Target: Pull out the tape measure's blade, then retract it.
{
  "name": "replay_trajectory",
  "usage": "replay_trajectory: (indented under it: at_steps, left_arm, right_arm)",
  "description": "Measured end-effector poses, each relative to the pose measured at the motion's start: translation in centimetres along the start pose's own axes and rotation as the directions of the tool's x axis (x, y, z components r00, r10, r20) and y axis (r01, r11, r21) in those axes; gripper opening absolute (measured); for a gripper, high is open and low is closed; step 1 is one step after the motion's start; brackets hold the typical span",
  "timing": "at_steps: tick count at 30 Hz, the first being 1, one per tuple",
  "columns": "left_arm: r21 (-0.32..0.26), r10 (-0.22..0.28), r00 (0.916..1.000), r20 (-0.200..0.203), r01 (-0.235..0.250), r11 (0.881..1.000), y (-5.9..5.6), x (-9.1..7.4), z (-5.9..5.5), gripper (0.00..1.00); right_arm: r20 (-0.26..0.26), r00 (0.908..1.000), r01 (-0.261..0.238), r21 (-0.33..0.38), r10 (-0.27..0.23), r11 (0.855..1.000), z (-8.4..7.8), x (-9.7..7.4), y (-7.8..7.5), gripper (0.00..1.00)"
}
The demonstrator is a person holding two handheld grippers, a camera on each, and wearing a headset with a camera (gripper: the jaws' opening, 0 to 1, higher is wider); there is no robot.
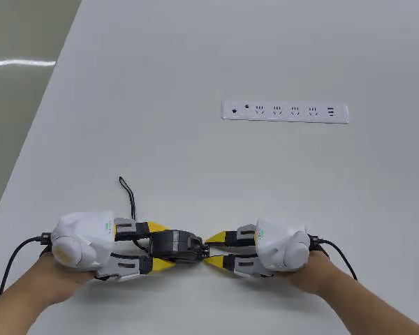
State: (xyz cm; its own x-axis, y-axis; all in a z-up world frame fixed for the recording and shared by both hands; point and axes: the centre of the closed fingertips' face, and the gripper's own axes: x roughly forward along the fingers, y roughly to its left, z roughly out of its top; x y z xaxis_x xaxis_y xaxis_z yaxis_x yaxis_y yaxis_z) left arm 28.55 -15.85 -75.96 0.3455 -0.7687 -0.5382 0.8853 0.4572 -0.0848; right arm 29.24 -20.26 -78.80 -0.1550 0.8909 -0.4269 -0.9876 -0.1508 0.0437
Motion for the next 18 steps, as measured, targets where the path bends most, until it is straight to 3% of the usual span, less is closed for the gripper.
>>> replay_trajectory:
  at_steps: [18]
  left_arm:
    - [0.000,0.002,1.0000,0.004,-0.002,1.000,-0.05,0.06,0.07,0.29]
  right_arm:
    - [0.011,0.9999,0.002,-0.012,-0.002,1.000,-0.03,-0.11,0.12,0.13]
